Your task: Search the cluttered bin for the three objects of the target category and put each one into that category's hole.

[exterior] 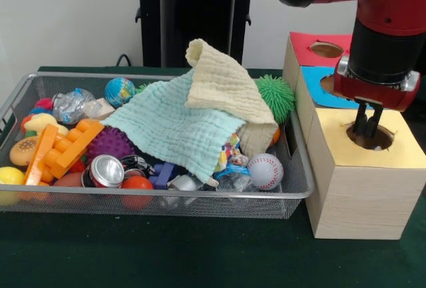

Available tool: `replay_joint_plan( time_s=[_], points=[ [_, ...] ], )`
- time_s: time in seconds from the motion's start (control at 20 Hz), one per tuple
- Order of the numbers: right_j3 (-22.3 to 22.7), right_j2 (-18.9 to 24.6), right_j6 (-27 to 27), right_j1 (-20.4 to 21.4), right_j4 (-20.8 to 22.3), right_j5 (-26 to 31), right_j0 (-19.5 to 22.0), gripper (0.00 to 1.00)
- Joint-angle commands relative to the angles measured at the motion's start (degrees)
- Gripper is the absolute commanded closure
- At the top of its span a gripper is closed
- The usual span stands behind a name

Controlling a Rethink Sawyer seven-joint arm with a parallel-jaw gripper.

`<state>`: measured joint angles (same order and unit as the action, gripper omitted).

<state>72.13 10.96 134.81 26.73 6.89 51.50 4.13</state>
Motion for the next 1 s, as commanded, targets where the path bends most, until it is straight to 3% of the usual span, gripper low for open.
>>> replay_joint_plan(
  time_s=[0.05, 0.25, 0.6, 0.7, 0.9, 1.0],
  points=[
    [2.7, 0.7, -0.4, 3.1, 1.3, -0.4, -0.1, 1.0],
    [3.9, 0.0, -1.9, 9.7, 0.6, 5.6, 0.0, 1.0],
    [2.3, 1.3, -2.9, 14.4, -2.1, 16.2, 1.9, 1.0],
    [2.3, 1.7, -3.8, 15.1, -1.8, 14.2, 2.4, 1.0],
    [0.4, -0.8, -4.9, 15.2, 3.7, 7.6, 2.4, 1.0],
    [0.0, -1.1, -6.6, 13.3, 6.4, 3.7, 3.6, 1.0]
  ],
)
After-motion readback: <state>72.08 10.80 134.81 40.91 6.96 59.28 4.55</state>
